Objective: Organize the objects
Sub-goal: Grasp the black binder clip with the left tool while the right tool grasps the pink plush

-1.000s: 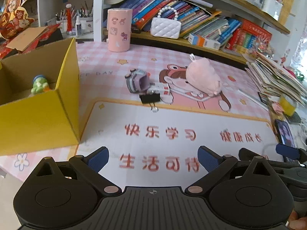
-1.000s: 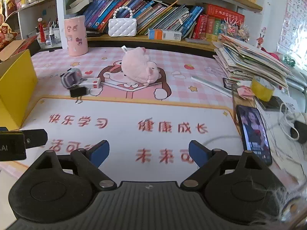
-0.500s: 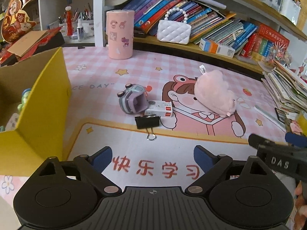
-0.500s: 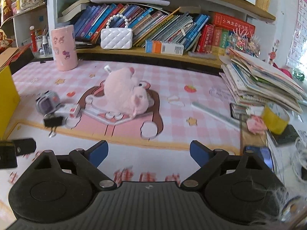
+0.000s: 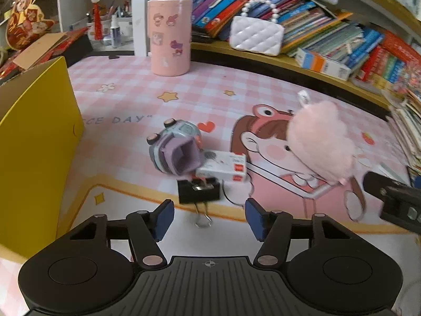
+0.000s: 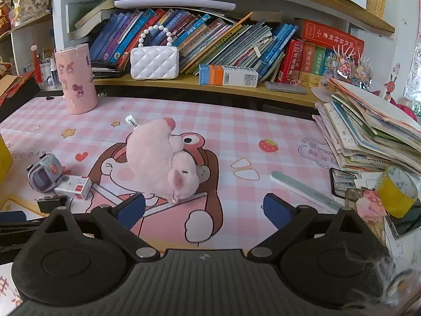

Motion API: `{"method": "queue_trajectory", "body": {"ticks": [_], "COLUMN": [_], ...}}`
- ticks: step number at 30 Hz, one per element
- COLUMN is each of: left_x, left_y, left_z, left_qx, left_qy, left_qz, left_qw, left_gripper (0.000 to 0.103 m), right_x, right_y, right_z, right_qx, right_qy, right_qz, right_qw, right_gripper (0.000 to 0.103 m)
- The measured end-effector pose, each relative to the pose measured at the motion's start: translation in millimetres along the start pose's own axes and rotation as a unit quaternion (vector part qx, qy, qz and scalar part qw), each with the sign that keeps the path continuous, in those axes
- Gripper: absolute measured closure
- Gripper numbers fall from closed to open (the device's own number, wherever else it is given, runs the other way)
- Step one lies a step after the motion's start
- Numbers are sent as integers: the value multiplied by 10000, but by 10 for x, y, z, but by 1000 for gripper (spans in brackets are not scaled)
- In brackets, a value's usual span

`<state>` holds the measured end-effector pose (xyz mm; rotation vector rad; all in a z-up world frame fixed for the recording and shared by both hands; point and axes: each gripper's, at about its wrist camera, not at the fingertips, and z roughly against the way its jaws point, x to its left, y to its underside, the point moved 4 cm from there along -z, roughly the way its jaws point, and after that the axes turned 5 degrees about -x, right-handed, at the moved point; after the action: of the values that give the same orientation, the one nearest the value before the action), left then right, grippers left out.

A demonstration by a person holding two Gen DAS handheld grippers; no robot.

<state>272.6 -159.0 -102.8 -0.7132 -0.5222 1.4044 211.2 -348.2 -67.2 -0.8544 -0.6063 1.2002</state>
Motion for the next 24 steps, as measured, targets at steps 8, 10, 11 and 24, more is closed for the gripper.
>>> {"method": "queue_trajectory", "body": {"ticks": [8,10,11,24], "left_x": [47,30,35,252], "left_y": [-74,-81,-88,-8], "left_z": [-296,-310,-314,182], "left_qx": [73,20,15,56], "left_qy": [-174,-224,-223,182], "left_qz": [167,106,116,240], "left_qw": [9997,9997,9997,9995], "left_gripper": [59,64,64,64], "right_x": [117,154,173,329], "right_y": [-41,-56,-65,-164], "right_z": [-217,-278,-310,-857], "right_qx": [31,35,33,92], "right_qy": [-216,-261,-272,-441], "right_qz": [260,347,396,858], "right_qw": [9994,9991,9988,9953], "right_gripper": [4,4,4,3]}}
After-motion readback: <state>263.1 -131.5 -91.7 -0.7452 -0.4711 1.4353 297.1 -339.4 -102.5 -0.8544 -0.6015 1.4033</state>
